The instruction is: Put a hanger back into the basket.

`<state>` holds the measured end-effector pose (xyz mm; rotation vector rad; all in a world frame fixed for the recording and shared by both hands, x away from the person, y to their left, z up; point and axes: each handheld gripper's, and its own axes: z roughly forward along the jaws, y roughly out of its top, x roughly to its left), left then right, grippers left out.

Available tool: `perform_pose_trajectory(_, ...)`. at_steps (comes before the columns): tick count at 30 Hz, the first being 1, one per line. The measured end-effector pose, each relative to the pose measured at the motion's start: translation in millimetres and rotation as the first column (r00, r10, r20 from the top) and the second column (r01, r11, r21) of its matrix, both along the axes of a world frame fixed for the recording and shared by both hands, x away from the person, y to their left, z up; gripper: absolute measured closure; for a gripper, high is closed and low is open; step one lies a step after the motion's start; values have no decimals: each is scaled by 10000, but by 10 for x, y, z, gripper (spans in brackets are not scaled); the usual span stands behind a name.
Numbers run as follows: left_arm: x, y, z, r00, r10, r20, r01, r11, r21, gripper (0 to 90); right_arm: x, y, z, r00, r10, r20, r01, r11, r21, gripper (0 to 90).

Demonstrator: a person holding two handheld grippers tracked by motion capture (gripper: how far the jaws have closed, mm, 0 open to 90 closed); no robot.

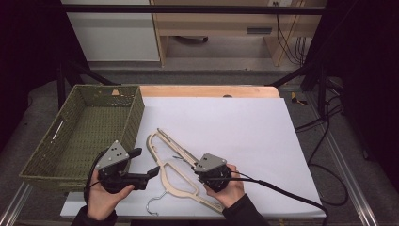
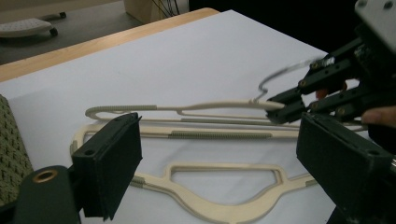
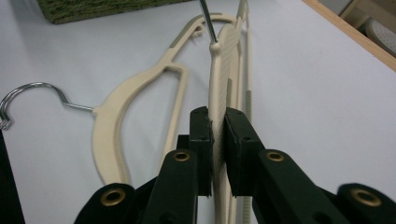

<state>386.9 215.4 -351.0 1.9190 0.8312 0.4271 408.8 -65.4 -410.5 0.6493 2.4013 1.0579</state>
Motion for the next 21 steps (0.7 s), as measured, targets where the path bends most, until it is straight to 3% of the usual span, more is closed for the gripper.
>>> perform_pose_trajectory(5, 31, -44, -66, 10000, -25, -42, 26, 9997, 226, 93, 55, -136, 74, 9988, -448, 209, 449, 9990, -73, 855)
perform_pose_trajectory(13, 49, -78, -100, 9998, -215, 33, 214, 9996, 196, 69, 193, -461, 167, 9954, -953, -87, 956, 9946, 403, 867)
perform_pose_trajectory(18, 39, -122, -98, 9989, -446, 137, 443, 9987, 260, 59, 153, -597, 308, 9987, -473, -203, 492, 9937, 1012, 867)
perform_pose_trajectory(20, 38, -166, -101, 9978, -637, 194, 629, 9972, 402, 54, 107, -620, 370, 9984, 393, -401, -325, 9867, 1595, 867)
perform_pose_trajectory(21, 38, -166, -101, 9978, -637, 194, 629, 9972, 402, 54, 107, -620, 370, 9984, 393, -401, -325, 9867, 1595, 867)
